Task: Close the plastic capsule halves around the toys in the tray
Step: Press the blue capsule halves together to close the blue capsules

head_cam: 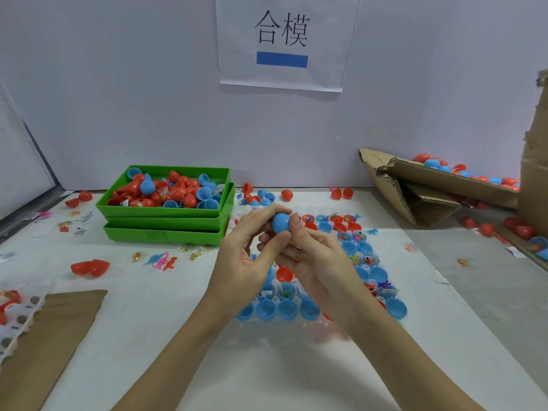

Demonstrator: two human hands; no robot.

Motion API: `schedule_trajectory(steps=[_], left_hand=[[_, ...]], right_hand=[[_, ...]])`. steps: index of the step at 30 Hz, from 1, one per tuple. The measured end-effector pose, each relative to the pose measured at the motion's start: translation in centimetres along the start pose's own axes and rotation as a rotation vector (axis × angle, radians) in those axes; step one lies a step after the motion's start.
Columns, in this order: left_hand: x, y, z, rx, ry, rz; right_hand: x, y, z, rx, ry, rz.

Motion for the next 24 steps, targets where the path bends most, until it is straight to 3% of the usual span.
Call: schedule_trajectory(steps=[13, 18, 24], left_hand=[[-0.1, 0.0, -0.6, 0.094, 0.066, -0.049], [-0.2, 0.2, -1.4, 0.164, 0.124, -0.093], [0.3, 0.4, -2.3, 0.331, 0.118, 0.091]], right_hand=[[0.4, -0.3, -0.4, -0.052, -0.075, -0.047], [1.1, -0.2, -0.9, 0.196, 0.392, 0.148], [1.3, 0.2, -0.6, 0.599, 1.043, 0.473]])
Point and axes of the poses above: each hand's wrist, its own y-axis away from the middle knuckle, its own x-axis out of the back of the hand, z = x × y, the point moved 4 cm from there along -y, towards the middle knuckle, and after that the axes turned 11 degrees about -x, right-handed, at the moved point
